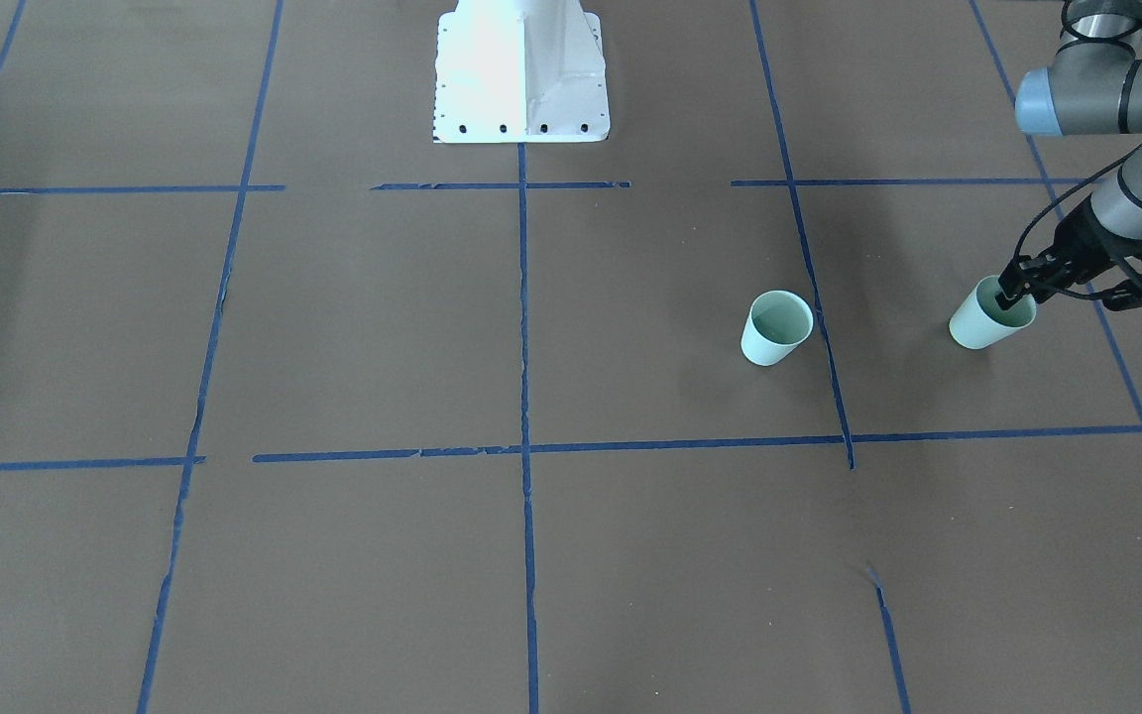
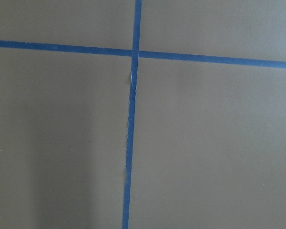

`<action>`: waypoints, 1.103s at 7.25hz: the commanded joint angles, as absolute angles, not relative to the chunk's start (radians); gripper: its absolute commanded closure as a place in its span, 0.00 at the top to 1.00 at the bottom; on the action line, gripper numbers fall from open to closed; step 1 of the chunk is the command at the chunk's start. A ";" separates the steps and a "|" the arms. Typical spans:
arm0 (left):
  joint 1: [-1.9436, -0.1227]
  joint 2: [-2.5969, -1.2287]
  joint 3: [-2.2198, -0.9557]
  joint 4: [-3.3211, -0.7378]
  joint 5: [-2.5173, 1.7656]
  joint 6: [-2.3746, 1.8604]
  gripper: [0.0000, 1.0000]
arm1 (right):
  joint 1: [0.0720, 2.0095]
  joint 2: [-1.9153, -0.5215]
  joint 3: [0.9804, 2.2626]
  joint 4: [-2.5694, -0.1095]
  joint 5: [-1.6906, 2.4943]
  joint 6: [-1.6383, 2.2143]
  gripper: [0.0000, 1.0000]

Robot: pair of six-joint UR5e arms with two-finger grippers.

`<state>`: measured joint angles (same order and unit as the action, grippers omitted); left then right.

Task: Stack cups
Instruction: 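Lower the left gripper onto the outer pale green cup and grasp its rim, then lift the held cup and carry it over the other green cup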

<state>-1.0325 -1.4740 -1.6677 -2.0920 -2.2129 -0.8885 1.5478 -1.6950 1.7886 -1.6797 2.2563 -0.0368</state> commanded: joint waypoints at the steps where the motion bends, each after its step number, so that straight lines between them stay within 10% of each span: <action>1: -1.034 -1.480 -1.692 -2.092 -2.223 -0.967 0.00 | 1.548 -1.695 1.789 -1.680 2.255 -0.037 1.00; 4: -1.081 -1.511 -1.940 -1.920 -2.303 -1.044 0.00 | 1.548 -1.695 1.789 -1.678 2.256 -0.037 1.00; 8: -0.906 -1.756 -1.916 -1.904 -2.249 -1.479 0.00 | 1.548 -1.695 1.789 -1.680 2.255 -0.037 1.00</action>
